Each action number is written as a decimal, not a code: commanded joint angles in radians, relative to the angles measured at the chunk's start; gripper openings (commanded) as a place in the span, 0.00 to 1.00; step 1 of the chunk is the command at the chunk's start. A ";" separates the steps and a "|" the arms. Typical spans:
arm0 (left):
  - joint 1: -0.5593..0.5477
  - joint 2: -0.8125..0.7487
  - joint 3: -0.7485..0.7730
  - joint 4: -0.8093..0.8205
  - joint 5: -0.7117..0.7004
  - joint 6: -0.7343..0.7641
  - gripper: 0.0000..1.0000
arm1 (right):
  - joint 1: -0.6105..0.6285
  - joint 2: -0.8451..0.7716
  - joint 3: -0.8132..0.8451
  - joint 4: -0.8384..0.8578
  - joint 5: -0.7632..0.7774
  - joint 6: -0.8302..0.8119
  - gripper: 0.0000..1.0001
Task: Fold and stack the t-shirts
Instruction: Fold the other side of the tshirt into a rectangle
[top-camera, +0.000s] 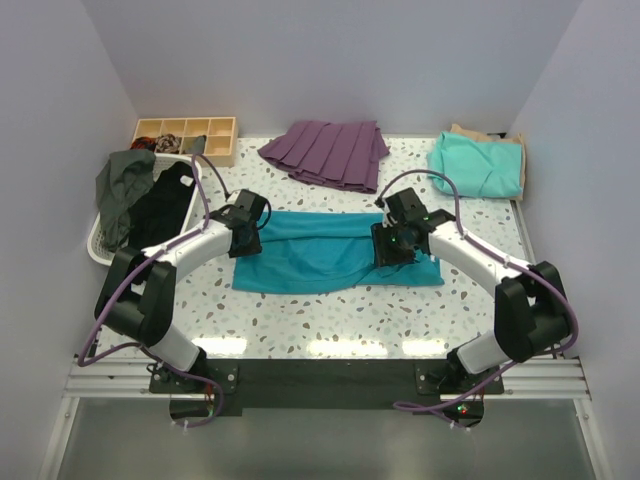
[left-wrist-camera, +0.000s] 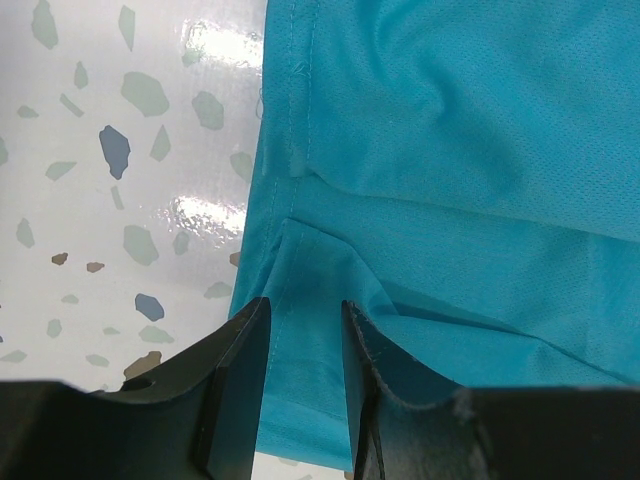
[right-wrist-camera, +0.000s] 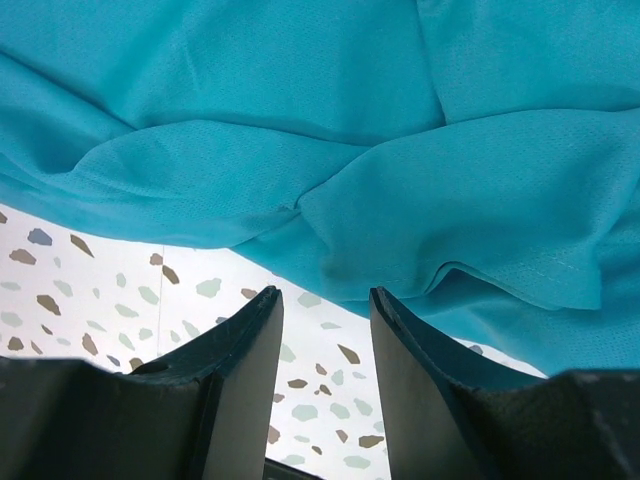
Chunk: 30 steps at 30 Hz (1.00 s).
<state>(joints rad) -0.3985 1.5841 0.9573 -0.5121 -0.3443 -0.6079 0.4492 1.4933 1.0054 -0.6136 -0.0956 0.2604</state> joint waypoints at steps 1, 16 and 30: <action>0.006 0.005 0.008 0.034 0.001 0.011 0.40 | 0.011 0.021 -0.010 0.006 -0.001 -0.030 0.45; 0.006 0.011 0.004 0.034 -0.007 0.011 0.39 | 0.034 0.117 0.016 0.023 0.077 -0.036 0.11; 0.007 0.017 0.011 0.034 -0.002 0.019 0.39 | 0.034 0.146 0.194 -0.066 0.169 -0.073 0.04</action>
<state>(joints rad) -0.3985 1.5974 0.9573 -0.5095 -0.3443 -0.6079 0.4797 1.6180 1.1011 -0.6456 0.0299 0.2237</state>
